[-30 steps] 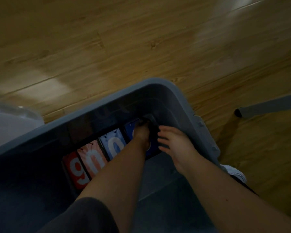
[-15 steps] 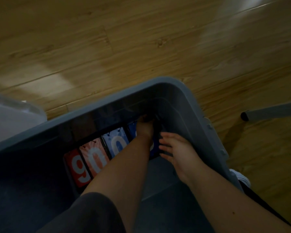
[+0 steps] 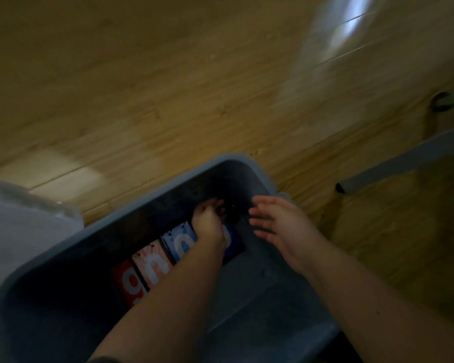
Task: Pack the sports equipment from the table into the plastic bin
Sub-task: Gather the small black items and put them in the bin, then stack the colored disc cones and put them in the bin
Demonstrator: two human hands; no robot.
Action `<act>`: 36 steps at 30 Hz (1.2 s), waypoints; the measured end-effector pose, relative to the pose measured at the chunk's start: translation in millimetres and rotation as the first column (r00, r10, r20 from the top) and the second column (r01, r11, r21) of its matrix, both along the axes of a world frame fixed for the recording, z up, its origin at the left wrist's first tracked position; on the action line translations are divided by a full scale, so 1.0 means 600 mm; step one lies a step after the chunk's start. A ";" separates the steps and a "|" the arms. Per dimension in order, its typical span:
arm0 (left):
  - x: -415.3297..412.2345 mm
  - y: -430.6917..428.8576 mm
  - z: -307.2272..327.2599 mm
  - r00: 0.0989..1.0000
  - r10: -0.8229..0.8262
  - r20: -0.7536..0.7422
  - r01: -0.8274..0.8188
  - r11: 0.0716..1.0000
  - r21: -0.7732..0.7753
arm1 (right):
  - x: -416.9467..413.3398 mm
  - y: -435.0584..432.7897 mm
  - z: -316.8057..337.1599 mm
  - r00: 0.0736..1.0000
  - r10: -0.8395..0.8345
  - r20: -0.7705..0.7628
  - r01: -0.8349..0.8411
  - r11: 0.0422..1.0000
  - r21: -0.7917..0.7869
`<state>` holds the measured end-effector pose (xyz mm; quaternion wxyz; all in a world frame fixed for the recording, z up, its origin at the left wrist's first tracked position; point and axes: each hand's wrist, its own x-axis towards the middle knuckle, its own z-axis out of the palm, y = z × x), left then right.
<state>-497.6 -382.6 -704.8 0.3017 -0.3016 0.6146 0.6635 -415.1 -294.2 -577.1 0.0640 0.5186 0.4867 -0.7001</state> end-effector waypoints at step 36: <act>0.644 0.177 1.003 0.226 -0.423 -0.877 0.974 0.076 0.215 | 0.778 0.027 0.795 0.525 -0.263 -0.809 0.769 0.553 0.319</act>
